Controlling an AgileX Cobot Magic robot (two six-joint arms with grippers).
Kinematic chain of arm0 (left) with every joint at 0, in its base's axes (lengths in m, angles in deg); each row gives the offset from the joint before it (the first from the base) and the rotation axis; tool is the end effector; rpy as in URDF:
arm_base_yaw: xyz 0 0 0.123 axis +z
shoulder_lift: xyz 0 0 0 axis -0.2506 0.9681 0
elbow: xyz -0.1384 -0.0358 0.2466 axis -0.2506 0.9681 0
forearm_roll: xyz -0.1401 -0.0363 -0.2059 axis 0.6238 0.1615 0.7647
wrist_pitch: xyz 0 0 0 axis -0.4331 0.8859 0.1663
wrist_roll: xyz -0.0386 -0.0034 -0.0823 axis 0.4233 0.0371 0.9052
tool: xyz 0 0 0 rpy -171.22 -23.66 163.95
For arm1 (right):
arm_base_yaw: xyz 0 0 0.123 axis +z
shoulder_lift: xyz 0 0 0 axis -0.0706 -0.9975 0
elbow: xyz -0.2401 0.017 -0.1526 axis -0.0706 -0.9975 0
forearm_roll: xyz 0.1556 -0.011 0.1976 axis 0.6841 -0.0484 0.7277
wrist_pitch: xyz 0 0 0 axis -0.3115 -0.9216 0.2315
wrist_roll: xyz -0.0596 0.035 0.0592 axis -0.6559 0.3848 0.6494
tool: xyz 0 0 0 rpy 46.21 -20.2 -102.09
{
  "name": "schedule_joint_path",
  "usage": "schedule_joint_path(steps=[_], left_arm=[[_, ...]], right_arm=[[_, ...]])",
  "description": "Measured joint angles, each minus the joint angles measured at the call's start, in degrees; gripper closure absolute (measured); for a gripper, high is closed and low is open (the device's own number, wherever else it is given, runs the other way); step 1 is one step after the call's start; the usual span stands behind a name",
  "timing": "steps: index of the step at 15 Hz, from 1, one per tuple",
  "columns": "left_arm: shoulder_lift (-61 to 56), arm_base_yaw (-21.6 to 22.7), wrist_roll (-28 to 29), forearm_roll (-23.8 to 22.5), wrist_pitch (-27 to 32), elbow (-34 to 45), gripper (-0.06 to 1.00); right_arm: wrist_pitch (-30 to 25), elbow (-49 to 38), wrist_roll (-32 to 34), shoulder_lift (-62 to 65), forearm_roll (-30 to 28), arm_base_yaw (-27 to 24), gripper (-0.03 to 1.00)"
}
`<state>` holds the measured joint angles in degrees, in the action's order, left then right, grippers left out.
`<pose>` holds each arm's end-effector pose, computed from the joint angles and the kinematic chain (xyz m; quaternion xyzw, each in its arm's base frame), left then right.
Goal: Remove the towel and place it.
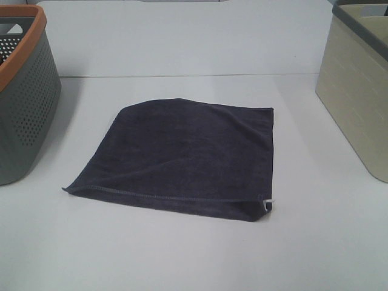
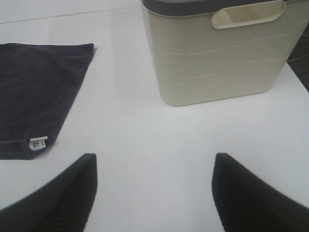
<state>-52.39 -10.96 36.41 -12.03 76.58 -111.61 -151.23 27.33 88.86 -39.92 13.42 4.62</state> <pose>-0.0055 -0.0044 0.2771 0.0180 0.8518 0.0174 0.5233 -0.0067 -0.0089 0.2776 0.0590 0.8512 -0.0154 0.5213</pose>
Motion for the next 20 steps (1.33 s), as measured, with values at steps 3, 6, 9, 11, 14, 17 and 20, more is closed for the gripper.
schedule_joint_path(steps=[3,6,9,11,14,17,20], left_arm=[[0.0,-0.2,0.5,-0.3,-0.5,0.1,0.16],[0.0,-0.6,0.5,-0.3,-0.6,0.1,0.16],[0.0,-2.6,0.5,0.4,-0.8,0.1,0.16],[0.0,-2.8,0.5,1.0,-0.9,0.1,0.16],[0.0,-2.8,0.5,1.0,-0.9,0.1,0.16],[0.0,-2.8,0.5,1.0,-0.9,0.1,0.16],[0.0,-2.8,0.5,1.0,-0.9,0.1,0.16]], right_arm=[[0.1,0.0,-1.3,0.0,1.0,0.0,0.29],[0.1,0.0,-1.2,0.0,1.5,0.0,0.29],[0.1,-0.1,-1.2,0.0,2.9,0.0,0.29],[0.1,-0.1,-1.2,0.0,3.0,0.0,0.29],[0.1,-0.1,-1.2,0.0,3.0,0.0,0.29],[0.1,-0.1,-1.2,0.0,3.0,0.0,0.29],[0.1,-0.1,-1.2,0.0,3.0,0.0,0.29]])
